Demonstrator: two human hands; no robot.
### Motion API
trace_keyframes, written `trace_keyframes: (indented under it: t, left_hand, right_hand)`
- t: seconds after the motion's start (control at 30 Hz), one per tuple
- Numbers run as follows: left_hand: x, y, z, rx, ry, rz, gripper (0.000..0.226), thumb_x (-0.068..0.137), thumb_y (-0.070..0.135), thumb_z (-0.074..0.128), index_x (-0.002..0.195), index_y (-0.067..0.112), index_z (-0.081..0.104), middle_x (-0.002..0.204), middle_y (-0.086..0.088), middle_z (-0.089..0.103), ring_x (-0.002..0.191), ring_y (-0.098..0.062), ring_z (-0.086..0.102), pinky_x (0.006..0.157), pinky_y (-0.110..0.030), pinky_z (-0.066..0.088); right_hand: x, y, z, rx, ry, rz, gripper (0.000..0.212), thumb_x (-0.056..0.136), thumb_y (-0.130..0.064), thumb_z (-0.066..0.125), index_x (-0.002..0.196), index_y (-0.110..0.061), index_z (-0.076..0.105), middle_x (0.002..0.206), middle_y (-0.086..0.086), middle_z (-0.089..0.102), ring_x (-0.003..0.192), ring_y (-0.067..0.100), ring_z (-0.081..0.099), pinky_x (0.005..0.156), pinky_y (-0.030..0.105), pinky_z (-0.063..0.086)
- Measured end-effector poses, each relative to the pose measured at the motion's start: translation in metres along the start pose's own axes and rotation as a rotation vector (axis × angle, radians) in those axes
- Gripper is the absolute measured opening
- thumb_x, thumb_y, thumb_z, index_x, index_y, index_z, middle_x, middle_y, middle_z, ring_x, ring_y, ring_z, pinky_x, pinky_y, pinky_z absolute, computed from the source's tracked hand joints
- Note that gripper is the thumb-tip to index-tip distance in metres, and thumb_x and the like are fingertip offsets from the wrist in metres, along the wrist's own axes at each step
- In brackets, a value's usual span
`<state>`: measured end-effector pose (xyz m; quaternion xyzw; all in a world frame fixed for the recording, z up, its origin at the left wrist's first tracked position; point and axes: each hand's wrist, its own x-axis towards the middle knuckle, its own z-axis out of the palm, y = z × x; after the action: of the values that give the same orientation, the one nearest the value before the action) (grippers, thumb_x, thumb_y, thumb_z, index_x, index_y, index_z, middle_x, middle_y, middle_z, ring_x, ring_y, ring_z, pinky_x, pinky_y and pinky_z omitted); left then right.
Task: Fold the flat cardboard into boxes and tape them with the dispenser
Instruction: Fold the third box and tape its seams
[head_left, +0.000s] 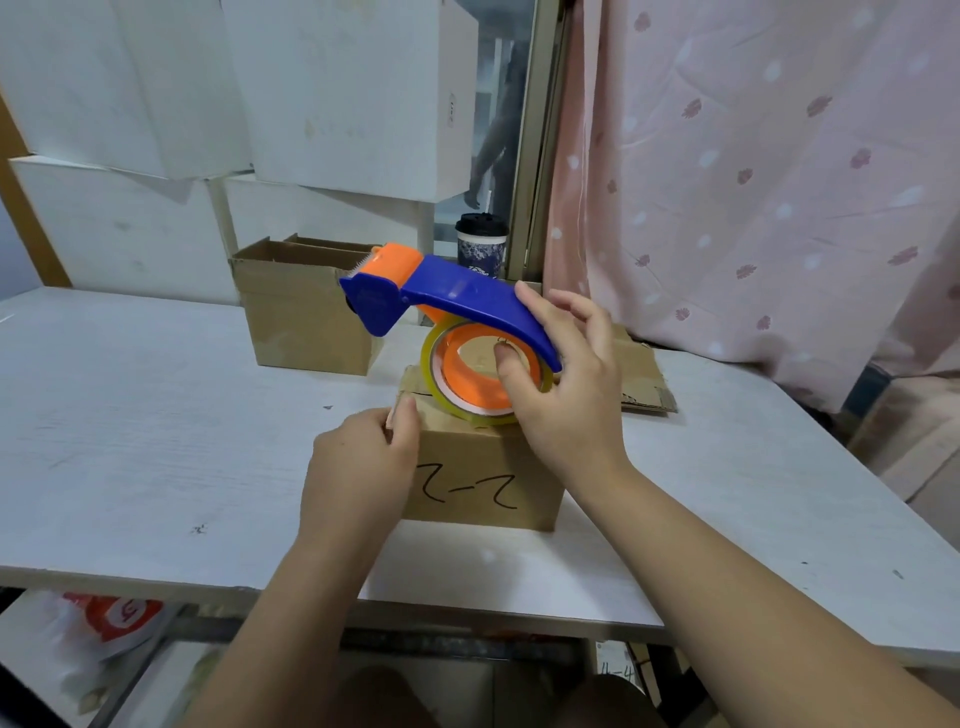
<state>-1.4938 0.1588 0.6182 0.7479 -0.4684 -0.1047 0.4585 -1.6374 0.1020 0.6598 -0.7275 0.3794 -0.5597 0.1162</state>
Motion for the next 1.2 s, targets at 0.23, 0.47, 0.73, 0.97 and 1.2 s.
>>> trace_keyframes:
  t: [0.23, 0.47, 0.73, 0.97, 1.2]
  left_hand:
    - [-0.007, 0.007, 0.007, -0.025, 0.008, 0.282, 0.048, 0.096, 0.033, 0.044, 0.142, 0.019, 0.042, 0.135, 0.000, 0.055, 0.124, -0.017, 0.049, 0.101, -0.038, 0.045]
    - [-0.010, 0.011, 0.017, -0.036, 0.142, 0.240, 0.046, 0.094, 0.026, 0.045, 0.139, 0.016, 0.047, 0.128, -0.002, 0.060, 0.117, -0.019, 0.055, 0.096, -0.035, 0.049]
    - [-0.007, 0.013, 0.013, 0.027, 0.122, 0.227, 0.044, 0.094, 0.031, 0.048, 0.137, 0.020, 0.048, 0.122, 0.000, 0.063, 0.110, -0.017, 0.059, 0.091, -0.034, 0.052]
    - [-0.008, 0.015, 0.014, 0.019, 0.132, 0.224, 0.035, 0.093, 0.026, 0.047, 0.125, 0.017, 0.056, 0.114, 0.000, 0.065, 0.103, -0.015, 0.059, 0.086, -0.029, 0.052]
    - [-0.008, 0.013, 0.015, 0.030, 0.125, 0.257, 0.017, 0.093, 0.024, 0.047, 0.104, 0.019, 0.059, 0.090, 0.004, 0.062, 0.078, -0.011, 0.054, 0.063, -0.013, 0.035]
  right_hand:
    - [0.015, -0.009, -0.018, -0.225, -0.097, -0.121, 0.050, 0.086, -0.037, 0.058, 0.131, -0.016, 0.058, 0.134, 0.001, 0.052, 0.122, 0.013, 0.045, 0.099, 0.022, 0.037]
    - [0.019, -0.002, -0.025, -0.328, -0.275, -0.185, 0.042, 0.096, -0.027, 0.053, 0.135, -0.012, 0.045, 0.126, 0.005, 0.055, 0.104, 0.013, 0.051, 0.076, 0.008, 0.033]
    - [0.006, 0.011, -0.022, -0.246, -0.336, -0.120, 0.058, 0.098, -0.027, 0.047, 0.147, -0.040, 0.020, 0.130, -0.002, 0.041, 0.102, 0.003, 0.038, 0.077, 0.013, 0.035]
    - [-0.005, 0.000, -0.016, -0.003, -0.264, 0.020, 0.058, 0.086, -0.008, 0.054, 0.129, -0.041, 0.033, 0.123, -0.008, 0.039, 0.105, 0.007, 0.045, 0.081, 0.028, 0.048]
    - [0.005, -0.009, -0.007, -0.086, -0.104, -0.111, 0.033, 0.087, -0.020, 0.066, 0.114, -0.010, 0.050, 0.121, -0.002, 0.051, 0.098, -0.002, 0.037, 0.080, -0.005, 0.031]
